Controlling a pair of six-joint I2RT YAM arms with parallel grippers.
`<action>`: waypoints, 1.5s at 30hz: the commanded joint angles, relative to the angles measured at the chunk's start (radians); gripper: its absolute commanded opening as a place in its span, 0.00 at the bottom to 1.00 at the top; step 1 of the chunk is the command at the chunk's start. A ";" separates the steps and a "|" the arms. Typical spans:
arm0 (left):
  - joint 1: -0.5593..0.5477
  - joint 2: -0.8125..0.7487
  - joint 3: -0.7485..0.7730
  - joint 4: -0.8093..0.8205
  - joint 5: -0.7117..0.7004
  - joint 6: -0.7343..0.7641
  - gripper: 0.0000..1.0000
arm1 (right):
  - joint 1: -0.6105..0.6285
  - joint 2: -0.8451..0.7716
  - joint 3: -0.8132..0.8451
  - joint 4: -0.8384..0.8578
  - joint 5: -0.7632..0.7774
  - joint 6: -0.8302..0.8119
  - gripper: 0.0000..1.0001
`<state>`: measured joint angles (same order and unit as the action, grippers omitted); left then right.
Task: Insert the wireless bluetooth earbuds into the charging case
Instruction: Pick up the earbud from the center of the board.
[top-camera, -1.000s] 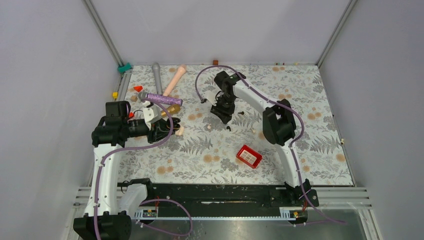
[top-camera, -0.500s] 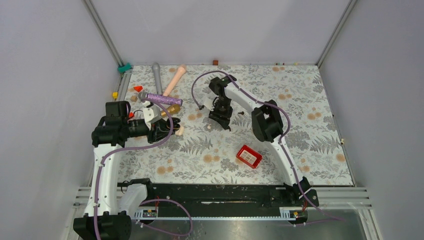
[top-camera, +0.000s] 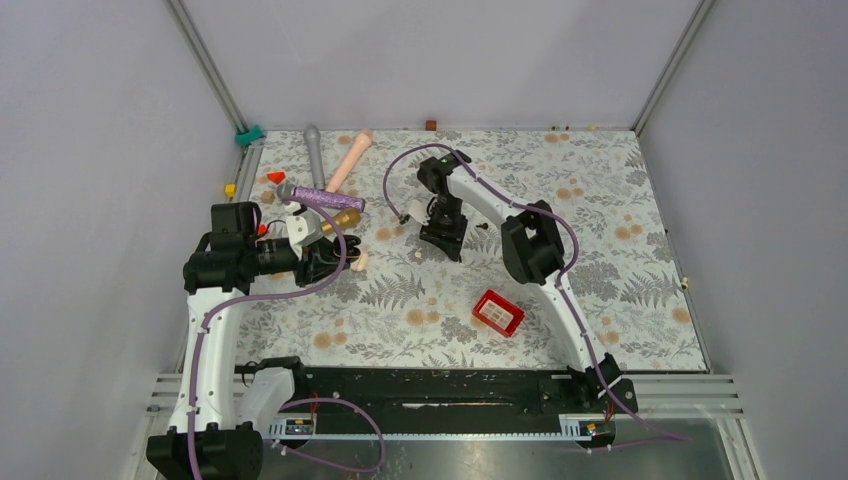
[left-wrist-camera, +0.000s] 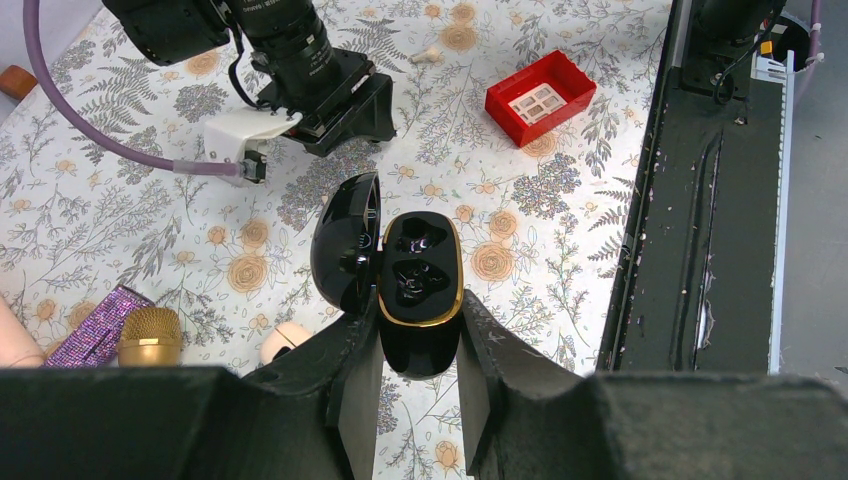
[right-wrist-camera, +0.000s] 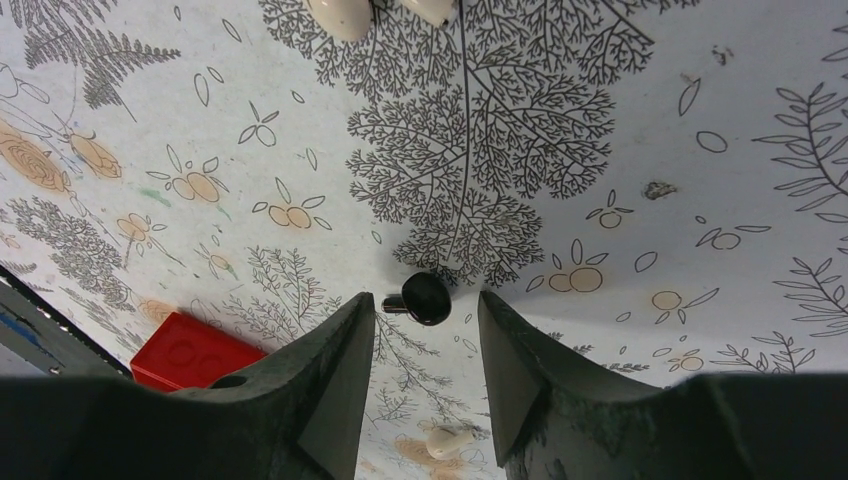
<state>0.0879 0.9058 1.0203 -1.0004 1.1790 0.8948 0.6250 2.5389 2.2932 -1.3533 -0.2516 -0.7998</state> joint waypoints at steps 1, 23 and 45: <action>0.007 -0.001 -0.005 0.019 0.049 0.025 0.00 | 0.023 0.007 0.037 -0.040 0.021 0.008 0.49; 0.007 -0.009 -0.008 0.018 0.048 0.028 0.00 | 0.040 -0.008 0.001 -0.010 0.079 0.007 0.41; 0.009 -0.009 -0.009 0.016 0.048 0.029 0.00 | 0.041 -0.079 -0.023 -0.002 0.049 0.002 0.09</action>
<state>0.0910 0.9051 1.0203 -1.0004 1.1790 0.8951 0.6540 2.5343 2.2818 -1.3453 -0.1947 -0.7879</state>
